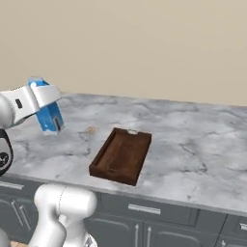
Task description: Take out the milk from the fridge and place it on the tray on the counter. Then take the sugar cube near the tray and place it in the tray.
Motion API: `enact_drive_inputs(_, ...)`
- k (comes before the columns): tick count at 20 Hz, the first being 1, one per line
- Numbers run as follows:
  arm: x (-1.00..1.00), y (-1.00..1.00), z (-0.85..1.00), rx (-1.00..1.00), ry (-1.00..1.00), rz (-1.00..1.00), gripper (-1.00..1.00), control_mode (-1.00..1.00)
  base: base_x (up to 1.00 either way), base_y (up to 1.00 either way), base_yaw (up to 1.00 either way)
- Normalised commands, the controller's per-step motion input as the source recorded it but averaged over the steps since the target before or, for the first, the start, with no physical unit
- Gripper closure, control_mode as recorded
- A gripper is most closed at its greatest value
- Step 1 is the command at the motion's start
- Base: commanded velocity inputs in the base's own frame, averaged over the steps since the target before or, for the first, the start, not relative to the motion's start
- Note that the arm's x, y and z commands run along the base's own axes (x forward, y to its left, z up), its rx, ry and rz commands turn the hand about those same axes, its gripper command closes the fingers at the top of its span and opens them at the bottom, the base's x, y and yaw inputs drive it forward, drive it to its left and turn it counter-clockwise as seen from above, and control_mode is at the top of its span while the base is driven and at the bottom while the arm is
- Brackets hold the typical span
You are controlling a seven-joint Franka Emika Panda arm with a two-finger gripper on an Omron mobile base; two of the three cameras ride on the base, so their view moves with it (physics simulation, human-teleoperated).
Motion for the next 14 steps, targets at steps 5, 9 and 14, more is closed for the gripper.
enact_drive_inputs(5,0.00,0.00,0.00,0.00,0.00,0.00,1.00,1.00,-0.01,-1.00,0.18)
enact_drive_inputs(9,0.00,0.00,0.00,0.00,0.00,0.00,1.00,1.00,0.28,-0.24,0.00)
enact_drive_inputs(14,0.00,0.00,0.00,0.00,0.00,0.00,1.00,1.00,0.78,0.45,-0.02)
